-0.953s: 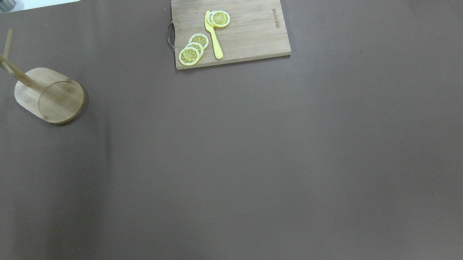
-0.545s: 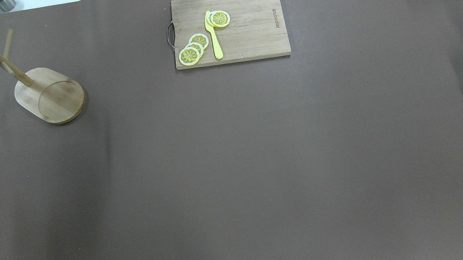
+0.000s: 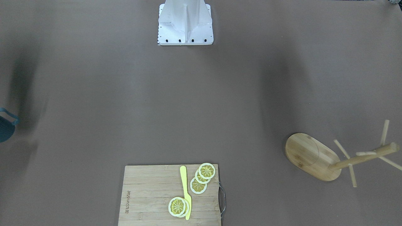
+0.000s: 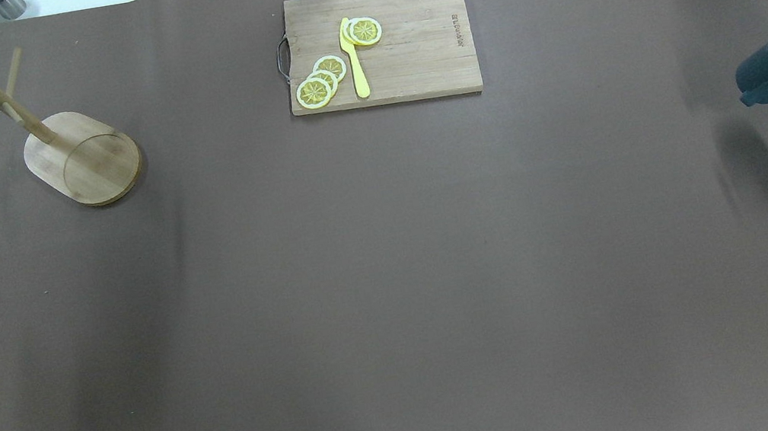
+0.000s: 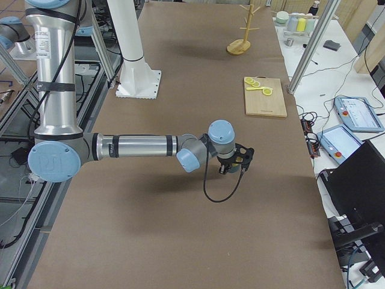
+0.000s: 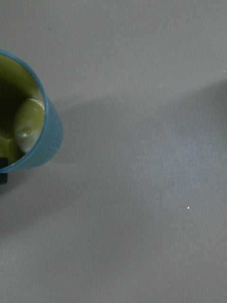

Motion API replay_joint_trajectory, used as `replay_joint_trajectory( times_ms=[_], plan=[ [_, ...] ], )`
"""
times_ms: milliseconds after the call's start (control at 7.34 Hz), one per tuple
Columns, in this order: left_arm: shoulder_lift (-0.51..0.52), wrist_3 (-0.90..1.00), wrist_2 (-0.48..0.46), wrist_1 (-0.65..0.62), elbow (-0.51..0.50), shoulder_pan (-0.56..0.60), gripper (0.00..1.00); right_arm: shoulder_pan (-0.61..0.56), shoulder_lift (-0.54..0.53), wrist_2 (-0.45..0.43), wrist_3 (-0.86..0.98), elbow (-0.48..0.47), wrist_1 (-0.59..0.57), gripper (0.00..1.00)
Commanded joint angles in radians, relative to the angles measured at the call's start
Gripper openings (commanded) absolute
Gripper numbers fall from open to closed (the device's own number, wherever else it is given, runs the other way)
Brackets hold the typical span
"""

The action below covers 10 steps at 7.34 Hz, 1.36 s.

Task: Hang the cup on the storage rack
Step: 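Carry the teal mug with the right gripper toward the table center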

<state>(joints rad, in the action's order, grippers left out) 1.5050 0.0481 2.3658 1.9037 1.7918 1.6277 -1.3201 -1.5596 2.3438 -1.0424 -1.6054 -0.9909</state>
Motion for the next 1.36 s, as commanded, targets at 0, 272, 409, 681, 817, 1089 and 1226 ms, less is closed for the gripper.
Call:
replay_joint_trajectory(
  times_ms=[0,272,409,681,817,1089,1226],
  plan=[
    [-0.002,-0.002,0.001,0.0,0.0,0.0,0.99,0.106,0.102,-0.071,-0.202,-0.03,-0.044,0.0],
    [-0.002,-0.002,0.001,0.0,-0.002,0.0,0.99,0.223,0.22,-0.17,-0.336,-0.123,-0.26,0.0],
    [-0.002,-0.002,0.0,0.0,-0.003,0.0,0.99,0.276,0.249,-0.205,-0.405,-0.167,-0.323,0.0],
    [-0.002,-0.004,0.0,0.0,-0.003,0.0,0.99,0.408,0.396,-0.295,-0.607,-0.185,-0.484,0.0],
    [-0.002,-0.004,0.0,0.0,-0.005,0.0,0.99,0.473,0.473,-0.344,-0.707,-0.185,-0.559,0.0],
    [-0.002,-0.004,-0.002,0.0,-0.005,0.0,0.99,0.577,0.564,-0.403,-0.917,-0.179,-0.63,0.0],
    [-0.002,-0.004,-0.002,0.0,-0.005,0.0,0.99,0.629,0.607,-0.435,-1.024,-0.171,-0.664,0.0]
  ],
)
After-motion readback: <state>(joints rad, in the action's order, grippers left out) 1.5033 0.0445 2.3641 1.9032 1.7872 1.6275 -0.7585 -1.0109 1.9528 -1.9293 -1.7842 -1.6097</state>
